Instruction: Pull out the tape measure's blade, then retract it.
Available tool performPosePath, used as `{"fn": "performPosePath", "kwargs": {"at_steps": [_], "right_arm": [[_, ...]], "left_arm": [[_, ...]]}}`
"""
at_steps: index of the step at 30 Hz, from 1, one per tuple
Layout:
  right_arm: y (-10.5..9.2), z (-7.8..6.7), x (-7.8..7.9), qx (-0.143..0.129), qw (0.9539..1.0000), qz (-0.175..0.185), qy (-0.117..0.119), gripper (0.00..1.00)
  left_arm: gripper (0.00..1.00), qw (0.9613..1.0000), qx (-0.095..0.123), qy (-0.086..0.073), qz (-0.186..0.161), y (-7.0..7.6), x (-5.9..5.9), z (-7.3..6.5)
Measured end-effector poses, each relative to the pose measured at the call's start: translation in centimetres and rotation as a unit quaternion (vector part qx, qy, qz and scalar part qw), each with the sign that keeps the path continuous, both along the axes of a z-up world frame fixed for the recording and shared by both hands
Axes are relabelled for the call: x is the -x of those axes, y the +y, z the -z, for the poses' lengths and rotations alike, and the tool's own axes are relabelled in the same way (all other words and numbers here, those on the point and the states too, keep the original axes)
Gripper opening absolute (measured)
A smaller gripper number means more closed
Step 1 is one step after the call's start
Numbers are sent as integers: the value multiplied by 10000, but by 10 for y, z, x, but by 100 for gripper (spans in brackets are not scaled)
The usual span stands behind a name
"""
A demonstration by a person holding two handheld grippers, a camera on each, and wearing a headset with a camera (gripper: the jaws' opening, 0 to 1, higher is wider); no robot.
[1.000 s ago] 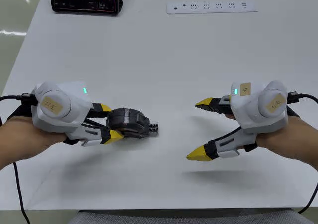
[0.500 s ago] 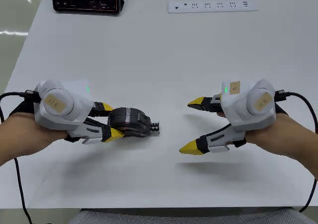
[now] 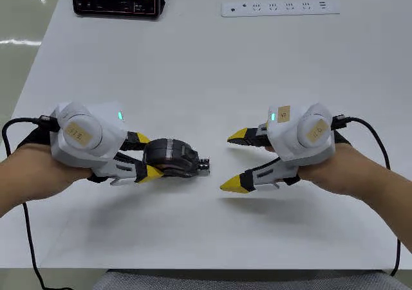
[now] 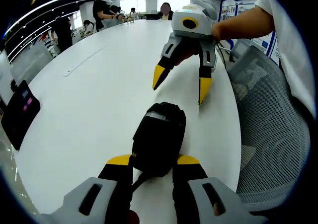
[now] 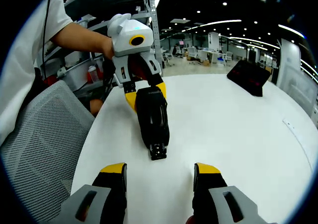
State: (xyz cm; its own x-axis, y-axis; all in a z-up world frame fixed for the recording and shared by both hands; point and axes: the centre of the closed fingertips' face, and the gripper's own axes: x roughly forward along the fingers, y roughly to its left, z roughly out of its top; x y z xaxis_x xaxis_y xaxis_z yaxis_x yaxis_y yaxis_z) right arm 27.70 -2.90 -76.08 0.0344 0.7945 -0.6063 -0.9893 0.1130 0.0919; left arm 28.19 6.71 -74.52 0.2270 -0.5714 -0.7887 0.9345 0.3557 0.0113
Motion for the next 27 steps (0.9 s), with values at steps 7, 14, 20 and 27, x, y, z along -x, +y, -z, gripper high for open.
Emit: {"fn": "performPosePath", "kwargs": {"at_steps": [7,14,20,27], "right_arm": [[13,4,-2,-75,9999,-76,-132,41],[23,9,-2,-155,9998,-116,-50,35],[28,11,0,-183,9995,-201,-136,26],[32,13,0,-168,9993,-248,-211,18]], "left_arm": [[25,10000,-30,-15,8,0,0,2],[25,10000,-25,-13,11,0,-1,3],[25,10000,-8,0,3,0,-2,3],[25,10000,-8,3,9,-1,-1,3]]}}
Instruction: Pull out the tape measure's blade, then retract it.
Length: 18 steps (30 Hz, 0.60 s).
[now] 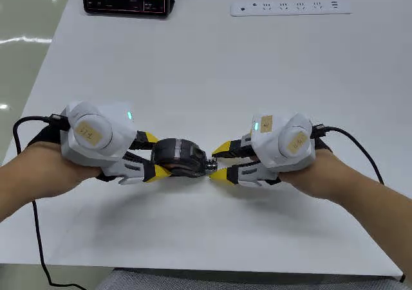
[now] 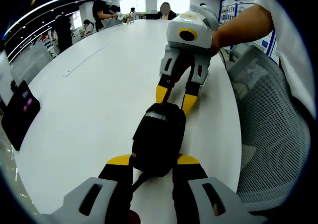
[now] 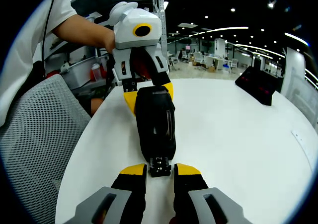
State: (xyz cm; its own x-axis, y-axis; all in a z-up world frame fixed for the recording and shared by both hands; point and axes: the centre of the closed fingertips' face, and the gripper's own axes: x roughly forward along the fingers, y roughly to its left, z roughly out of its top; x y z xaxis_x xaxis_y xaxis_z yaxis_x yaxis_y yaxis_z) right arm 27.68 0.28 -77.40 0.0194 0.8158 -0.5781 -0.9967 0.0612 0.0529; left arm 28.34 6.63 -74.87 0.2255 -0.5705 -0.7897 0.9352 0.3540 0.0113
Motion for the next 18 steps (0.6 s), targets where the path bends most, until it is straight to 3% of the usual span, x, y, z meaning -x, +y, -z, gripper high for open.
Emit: {"fn": "performPosePath", "kwargs": {"at_steps": [18], "right_arm": [[6,3,-3,-72,10000,-45,-22,13]], "left_arm": [[25,10000,-6,-5,6,0,-2,0]]}}
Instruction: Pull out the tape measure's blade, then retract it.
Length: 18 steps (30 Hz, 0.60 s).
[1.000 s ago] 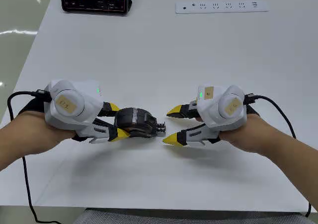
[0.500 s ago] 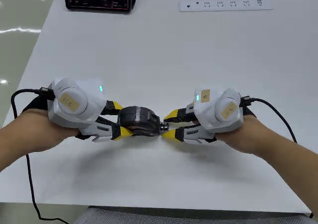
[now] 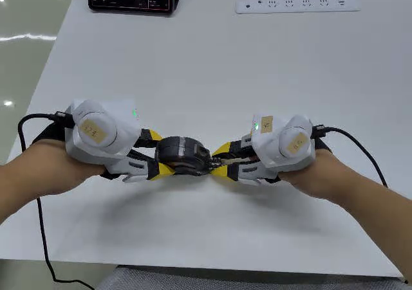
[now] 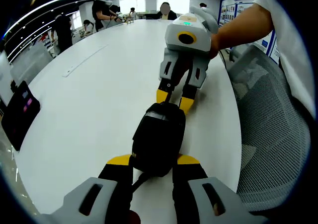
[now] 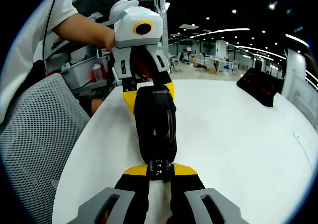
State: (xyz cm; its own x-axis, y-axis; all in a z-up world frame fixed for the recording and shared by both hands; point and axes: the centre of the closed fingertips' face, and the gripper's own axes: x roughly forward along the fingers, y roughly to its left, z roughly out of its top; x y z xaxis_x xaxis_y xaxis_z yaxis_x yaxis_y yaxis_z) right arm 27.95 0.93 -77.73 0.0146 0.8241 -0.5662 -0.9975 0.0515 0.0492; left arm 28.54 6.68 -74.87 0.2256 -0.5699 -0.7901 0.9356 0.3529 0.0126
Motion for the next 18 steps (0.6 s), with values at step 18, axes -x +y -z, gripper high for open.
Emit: {"fn": "performPosePath", "kwargs": {"at_steps": [18], "right_arm": [[-2,-1,1,69,9999,-83,-92,11]], "left_arm": [[24,9999,-111,-24,108,2,0,1]]}}
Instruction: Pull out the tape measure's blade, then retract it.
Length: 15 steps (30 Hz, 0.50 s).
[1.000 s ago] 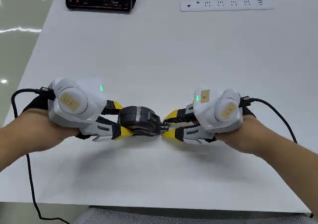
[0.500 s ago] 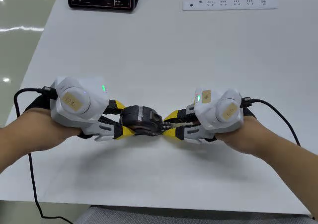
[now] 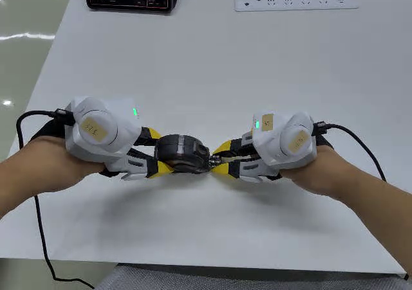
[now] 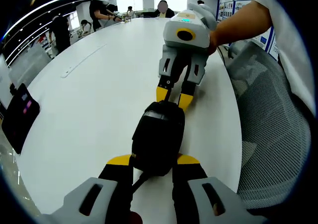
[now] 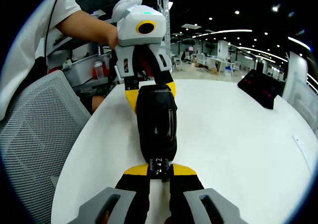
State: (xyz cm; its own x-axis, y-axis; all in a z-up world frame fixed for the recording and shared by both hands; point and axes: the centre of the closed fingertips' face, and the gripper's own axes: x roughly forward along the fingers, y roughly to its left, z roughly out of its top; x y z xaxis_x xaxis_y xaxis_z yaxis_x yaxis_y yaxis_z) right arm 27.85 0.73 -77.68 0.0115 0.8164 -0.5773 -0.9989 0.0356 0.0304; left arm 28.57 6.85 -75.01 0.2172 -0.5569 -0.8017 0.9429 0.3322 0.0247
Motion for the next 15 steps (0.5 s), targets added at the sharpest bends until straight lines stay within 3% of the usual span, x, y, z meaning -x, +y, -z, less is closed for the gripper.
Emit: {"fn": "performPosePath", "kwargs": {"at_steps": [15], "right_arm": [[-12,-1,1,93,9999,-49,27,11]], "left_arm": [[24,10000,-6,-8,36,0,1,0]]}}
